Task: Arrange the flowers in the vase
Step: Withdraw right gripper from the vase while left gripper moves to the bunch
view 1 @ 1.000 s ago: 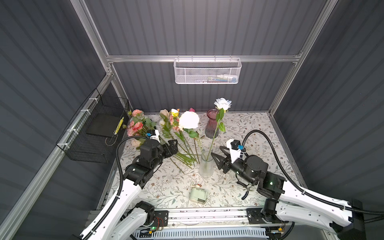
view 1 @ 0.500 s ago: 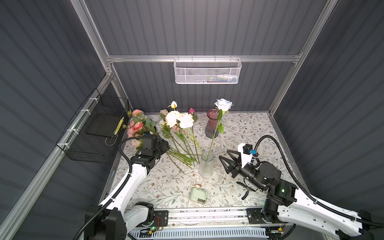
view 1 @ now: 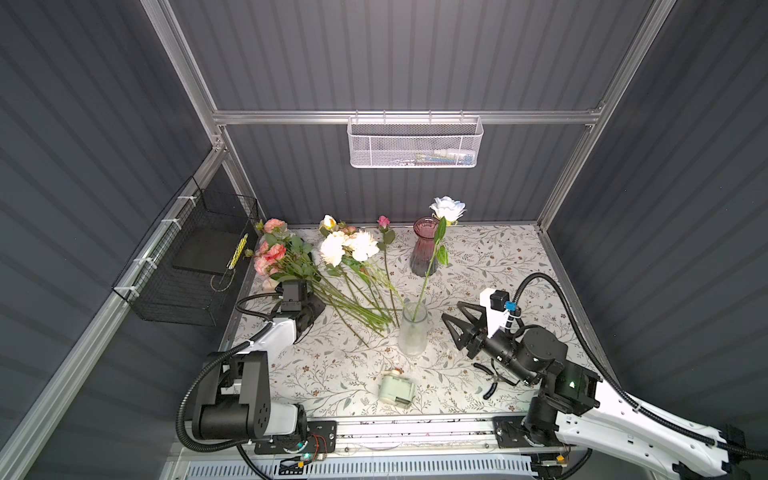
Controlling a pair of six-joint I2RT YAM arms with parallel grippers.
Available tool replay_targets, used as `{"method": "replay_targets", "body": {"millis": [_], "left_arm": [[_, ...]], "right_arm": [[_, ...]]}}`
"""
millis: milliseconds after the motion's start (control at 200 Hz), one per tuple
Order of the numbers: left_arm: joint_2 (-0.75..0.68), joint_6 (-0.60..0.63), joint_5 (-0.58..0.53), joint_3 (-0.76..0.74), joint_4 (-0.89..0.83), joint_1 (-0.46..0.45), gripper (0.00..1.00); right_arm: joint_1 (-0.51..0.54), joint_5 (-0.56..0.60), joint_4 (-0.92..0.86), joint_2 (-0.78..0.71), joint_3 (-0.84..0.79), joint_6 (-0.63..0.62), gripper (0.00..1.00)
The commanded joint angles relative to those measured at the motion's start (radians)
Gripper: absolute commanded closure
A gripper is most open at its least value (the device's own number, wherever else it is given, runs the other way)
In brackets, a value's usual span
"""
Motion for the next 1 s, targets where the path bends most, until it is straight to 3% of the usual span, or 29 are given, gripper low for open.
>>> {"method": "replay_targets", "body": {"millis": [0, 170, 355, 770, 995], "left_arm": [[0.02, -0.033, -0.003, -0.03, 0.079, 0.024, 0.68], [0.007, -0.041, 0.079, -0.042, 0.19, 0.026, 0.67], [-0.021, -0.036, 0.094, -0.009, 0.223, 0.026, 0.68], [0.14, -0.058, 0.139, 0.069, 0.331, 0.026, 0.86], [0.147, -0.056, 0.131, 0.007, 0.36, 0.025, 0.89]], "right_arm": [[0.006, 0.022, -0.012, -0.016, -0.012, -0.007, 0.38], [0.006, 0.025, -0.017, -0.013, -0.011, -0.014, 0.38], [0.006, 0.03, -0.011, -0.006, -0.015, -0.015, 0.38], [0.006, 0.031, -0.022, 0.004, -0.009, -0.014, 0.38], [0.006, 0.041, -0.016, 0.007, -0.011, -0.018, 0.38]]}}
